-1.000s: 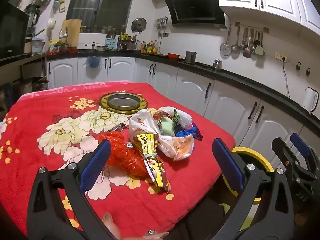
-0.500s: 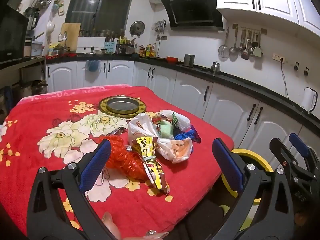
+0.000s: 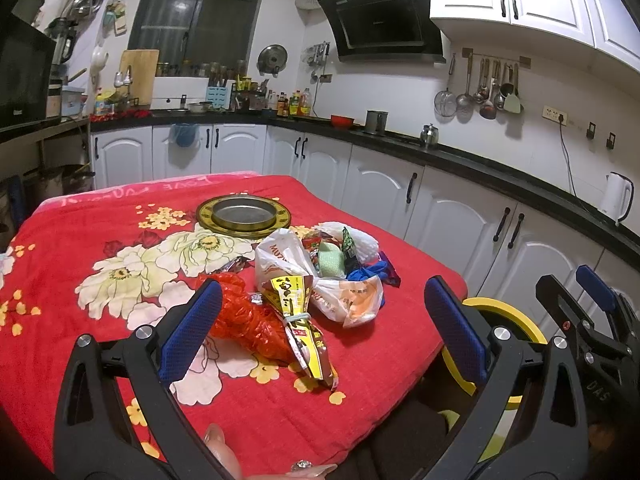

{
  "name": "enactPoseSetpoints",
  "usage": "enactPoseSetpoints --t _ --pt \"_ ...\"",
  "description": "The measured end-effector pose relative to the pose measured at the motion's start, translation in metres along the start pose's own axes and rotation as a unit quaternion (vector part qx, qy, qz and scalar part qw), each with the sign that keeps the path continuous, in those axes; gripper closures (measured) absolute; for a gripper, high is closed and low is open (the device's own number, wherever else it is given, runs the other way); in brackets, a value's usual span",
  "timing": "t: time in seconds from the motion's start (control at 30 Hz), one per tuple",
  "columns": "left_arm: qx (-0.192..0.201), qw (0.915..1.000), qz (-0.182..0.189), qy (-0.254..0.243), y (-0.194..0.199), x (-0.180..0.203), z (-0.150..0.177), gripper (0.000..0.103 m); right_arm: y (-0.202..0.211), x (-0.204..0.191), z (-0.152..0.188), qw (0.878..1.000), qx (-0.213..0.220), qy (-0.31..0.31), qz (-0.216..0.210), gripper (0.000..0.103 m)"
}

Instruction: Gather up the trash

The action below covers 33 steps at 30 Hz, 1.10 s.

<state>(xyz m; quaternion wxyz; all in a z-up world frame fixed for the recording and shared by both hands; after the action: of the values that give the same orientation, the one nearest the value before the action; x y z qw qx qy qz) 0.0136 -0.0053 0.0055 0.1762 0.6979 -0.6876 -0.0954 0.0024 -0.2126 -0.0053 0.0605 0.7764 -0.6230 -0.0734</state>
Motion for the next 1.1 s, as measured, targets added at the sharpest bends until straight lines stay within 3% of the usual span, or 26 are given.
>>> enactPoseSetpoints --t 0.67,1.1 --pt "0.000 1.0000 0.000 0.004 0.000 -0.004 0.002 0.010 0.002 -0.003 -0.001 1.000 -0.003 0.000 -0.004 0.006" --pt "-0.007 0.9987 -0.027 0.042 -0.010 -0.035 -0.002 0.010 -0.017 -0.035 0.008 0.996 -0.039 0.023 -0.073 0.006"
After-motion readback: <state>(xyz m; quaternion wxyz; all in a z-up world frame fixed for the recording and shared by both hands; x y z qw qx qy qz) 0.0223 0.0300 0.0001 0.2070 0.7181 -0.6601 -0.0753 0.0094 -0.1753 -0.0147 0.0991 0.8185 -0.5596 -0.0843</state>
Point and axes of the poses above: each gripper's, at about its wrist camera, not at the fingertips, and y roughly against the way its jaws point, x to its right, z to its underside, the point moved 2 cm from there along -y, roughly the way its jaws point, and after that the axes turned 2 degrees about -y, right-handed, at the moved point
